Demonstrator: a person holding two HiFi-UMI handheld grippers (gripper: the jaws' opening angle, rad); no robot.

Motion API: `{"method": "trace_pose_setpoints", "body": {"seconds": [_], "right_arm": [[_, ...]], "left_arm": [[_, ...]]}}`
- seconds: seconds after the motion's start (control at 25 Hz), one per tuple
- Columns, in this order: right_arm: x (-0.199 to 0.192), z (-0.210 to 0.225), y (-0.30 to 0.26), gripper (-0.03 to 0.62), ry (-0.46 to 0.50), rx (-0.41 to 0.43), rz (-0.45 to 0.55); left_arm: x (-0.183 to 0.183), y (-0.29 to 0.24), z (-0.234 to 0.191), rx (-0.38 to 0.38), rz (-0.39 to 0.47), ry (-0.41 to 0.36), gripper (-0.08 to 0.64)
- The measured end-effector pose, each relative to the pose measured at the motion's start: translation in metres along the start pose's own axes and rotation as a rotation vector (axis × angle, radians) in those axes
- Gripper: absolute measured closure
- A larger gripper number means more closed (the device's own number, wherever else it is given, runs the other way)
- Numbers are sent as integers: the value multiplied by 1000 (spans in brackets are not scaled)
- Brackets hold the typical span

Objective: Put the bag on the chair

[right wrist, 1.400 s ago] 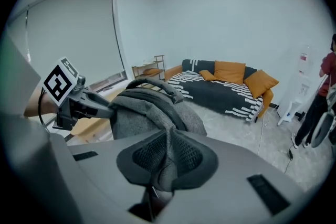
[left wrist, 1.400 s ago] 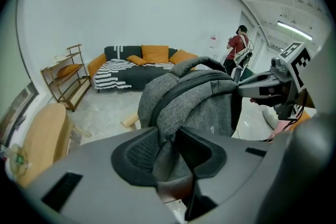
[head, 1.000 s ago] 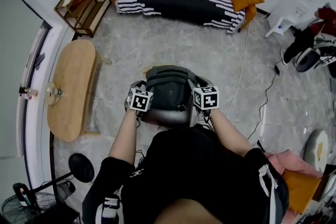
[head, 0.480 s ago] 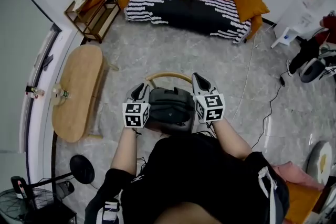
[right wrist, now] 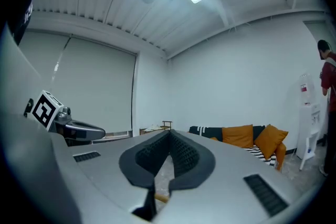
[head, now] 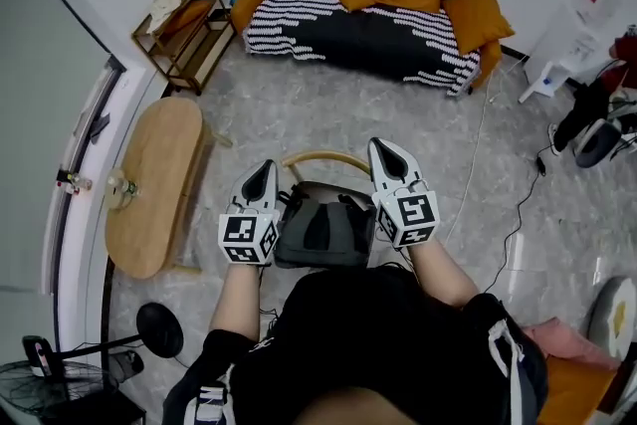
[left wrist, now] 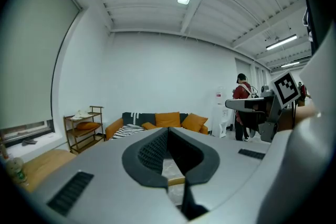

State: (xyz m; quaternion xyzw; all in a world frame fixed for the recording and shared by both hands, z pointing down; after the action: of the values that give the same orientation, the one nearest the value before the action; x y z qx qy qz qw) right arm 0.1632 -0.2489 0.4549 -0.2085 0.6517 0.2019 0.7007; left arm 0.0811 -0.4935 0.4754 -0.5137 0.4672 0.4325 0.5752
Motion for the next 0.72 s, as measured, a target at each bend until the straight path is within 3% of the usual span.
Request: {"method": "trace_pose_setpoints", "body": {"seconds": [0.72], "right_arm": [[1, 6, 0, 578, 11, 3, 13]], "left_arm": [[1, -5, -3, 28, 12, -7, 538]]}}
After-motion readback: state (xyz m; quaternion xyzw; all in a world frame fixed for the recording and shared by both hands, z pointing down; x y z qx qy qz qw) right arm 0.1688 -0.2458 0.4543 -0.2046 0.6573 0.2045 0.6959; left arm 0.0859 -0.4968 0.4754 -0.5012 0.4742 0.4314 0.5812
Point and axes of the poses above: the fingertips, and each gripper's own axes: y backward along the fingers, z to its right, x out of its top, the point moved 7 cm from there along y, backward along the fingers, and after that the axes turned 15 degrees about x, right-handed, at the moved point
